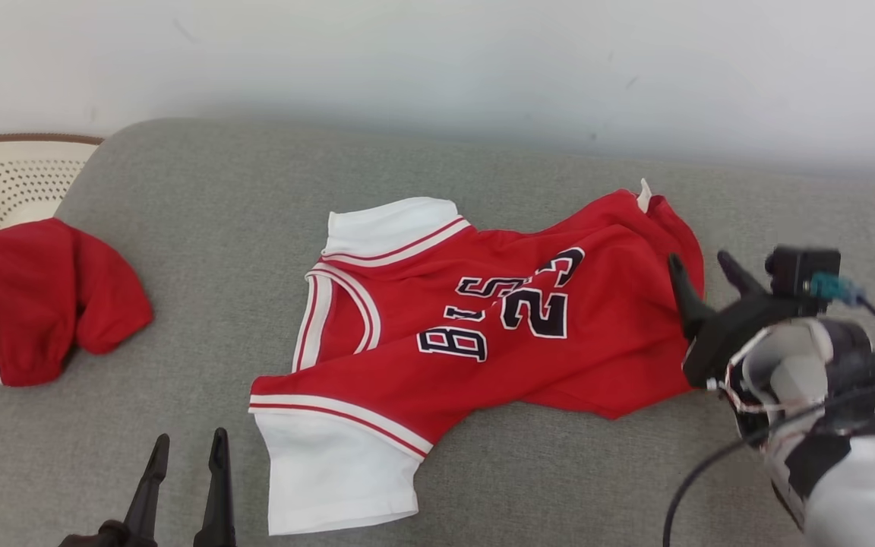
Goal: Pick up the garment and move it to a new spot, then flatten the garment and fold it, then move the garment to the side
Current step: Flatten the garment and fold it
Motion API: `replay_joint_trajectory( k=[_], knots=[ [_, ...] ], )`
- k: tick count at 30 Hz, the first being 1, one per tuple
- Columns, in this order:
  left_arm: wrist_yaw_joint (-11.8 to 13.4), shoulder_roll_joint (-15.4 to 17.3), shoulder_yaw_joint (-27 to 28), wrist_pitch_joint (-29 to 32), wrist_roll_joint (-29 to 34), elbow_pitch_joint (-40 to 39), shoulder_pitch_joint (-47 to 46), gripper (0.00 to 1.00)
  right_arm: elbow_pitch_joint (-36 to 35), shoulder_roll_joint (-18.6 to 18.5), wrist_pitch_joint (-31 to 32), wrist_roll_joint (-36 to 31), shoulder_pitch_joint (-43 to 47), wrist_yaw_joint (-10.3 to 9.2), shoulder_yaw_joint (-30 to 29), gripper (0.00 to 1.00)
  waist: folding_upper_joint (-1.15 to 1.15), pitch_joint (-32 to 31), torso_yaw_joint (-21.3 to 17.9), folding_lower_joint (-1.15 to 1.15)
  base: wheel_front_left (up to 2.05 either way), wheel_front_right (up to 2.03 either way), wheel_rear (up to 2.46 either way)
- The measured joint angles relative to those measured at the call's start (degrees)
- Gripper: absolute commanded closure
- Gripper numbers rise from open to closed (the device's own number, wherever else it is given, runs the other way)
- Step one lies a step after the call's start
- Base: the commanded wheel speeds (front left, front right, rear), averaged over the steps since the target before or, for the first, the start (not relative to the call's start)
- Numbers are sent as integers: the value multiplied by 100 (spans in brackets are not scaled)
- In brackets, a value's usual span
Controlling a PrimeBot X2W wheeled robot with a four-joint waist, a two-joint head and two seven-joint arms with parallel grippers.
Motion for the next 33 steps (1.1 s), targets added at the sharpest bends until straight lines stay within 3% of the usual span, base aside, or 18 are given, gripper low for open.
replay_joint_trajectory(
  k=[12,29,30,33],
  knots=[
    [1,-1,60,0,9,-76,98,0,-684,-193,-148,96,1215,0,-349,0,0,-15,-176,0,0,0,0],
    [-33,0,24,0,-3,-26,94,0,-1065,162,121,-108,1936,0,-809,1,0,-1,-7,0,0,0,0],
    [-18,0,24,0,-10,-13,94,0,-1173,240,177,-278,1938,0,-920,100,0,5,18,1,0,0,0],
    [-4,0,45,0,-9,-1,94,0,-1248,234,171,-441,1933,0,-961,100,0,-13,4,1,0,0,0]
  ],
)
